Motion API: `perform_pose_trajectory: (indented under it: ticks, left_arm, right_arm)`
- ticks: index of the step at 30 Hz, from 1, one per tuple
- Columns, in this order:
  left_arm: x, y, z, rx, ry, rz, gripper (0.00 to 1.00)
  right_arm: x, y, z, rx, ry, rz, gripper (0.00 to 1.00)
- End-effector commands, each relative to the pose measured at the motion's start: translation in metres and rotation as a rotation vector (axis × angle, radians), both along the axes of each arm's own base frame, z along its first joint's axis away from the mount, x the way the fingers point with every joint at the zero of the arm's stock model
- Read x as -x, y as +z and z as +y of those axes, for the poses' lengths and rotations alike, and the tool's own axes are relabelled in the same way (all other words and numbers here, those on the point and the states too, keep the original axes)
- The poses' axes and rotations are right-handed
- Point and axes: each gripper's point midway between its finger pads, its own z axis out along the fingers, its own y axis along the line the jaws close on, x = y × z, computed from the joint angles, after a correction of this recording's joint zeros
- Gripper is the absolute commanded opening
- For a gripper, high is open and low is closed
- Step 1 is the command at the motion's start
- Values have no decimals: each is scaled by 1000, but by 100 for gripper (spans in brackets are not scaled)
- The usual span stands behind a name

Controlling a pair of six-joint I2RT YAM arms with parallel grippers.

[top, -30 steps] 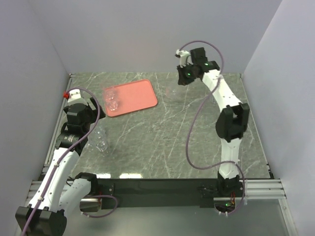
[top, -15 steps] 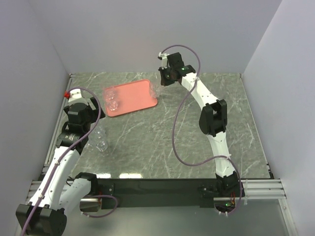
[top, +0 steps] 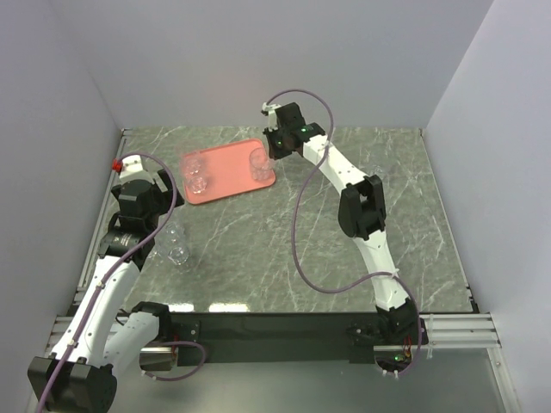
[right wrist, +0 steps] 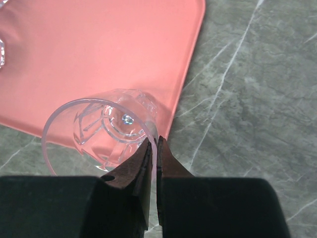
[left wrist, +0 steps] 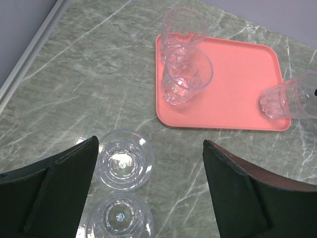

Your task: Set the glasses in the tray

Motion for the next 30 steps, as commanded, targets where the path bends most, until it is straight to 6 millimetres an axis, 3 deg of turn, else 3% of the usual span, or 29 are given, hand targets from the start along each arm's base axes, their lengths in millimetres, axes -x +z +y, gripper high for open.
perform_pose_trajectory:
  ticks: [1,4,7,11,14,16,17,18,20,21,23,24,26,27,28,30]
  left_arm:
    - [-3,9,3,-16,2,-38,92]
    - [-3,9,2,-14,-2,-39,92]
    - [-3,9,1,-14,-4,-38,92]
    - [-2,10,2,-13,-4,-41,92]
    - [-2,11,2,-12,-2,-47,92]
    - [-2,11,3,-14,-1,-47,92]
    - [-1,10,2,-13,-2,-47,92]
    - [-1,11,2,-14,-3,-50,92]
    - [-1,10,2,-11,-3,-49,92]
    - [-1,10,2,-11,-3,-49,92]
    - [-1,10,1,-10,-9,-48,92]
    - [-1,10,0,-10,-11,-49,92]
    - [-1,12,1,-9,-9,-56,92]
    - [-1,12,1,-9,-8,-57,92]
    - [-1,11,1,-7,-7,-55,92]
    - [-1,12,1,-3,-6,-61,93]
  right_arm:
    - [-13,27,9,-16,-5,-102,0]
    - [-10,26,6,-1,0,-101,4]
    - [-5,28,7,7,28,-103,21]
    - [-3,33,6,8,31,-108,27]
    - [0,41,9,5,39,-118,38]
    - [1,55,5,4,38,-141,43]
    - [2,62,3,4,38,-154,51]
    - [3,81,1,-4,41,-187,52]
    - [4,98,-4,-4,35,-221,62]
    - [7,119,-8,-18,34,-252,64]
    - [12,130,-13,-29,43,-262,70]
    - [19,147,-17,-45,49,-284,70]
    - [31,147,-21,-50,91,-268,73]
    - [42,165,-24,-69,110,-290,73]
    - [51,151,-27,-60,136,-256,73]
    - [75,153,-33,-72,198,-244,74]
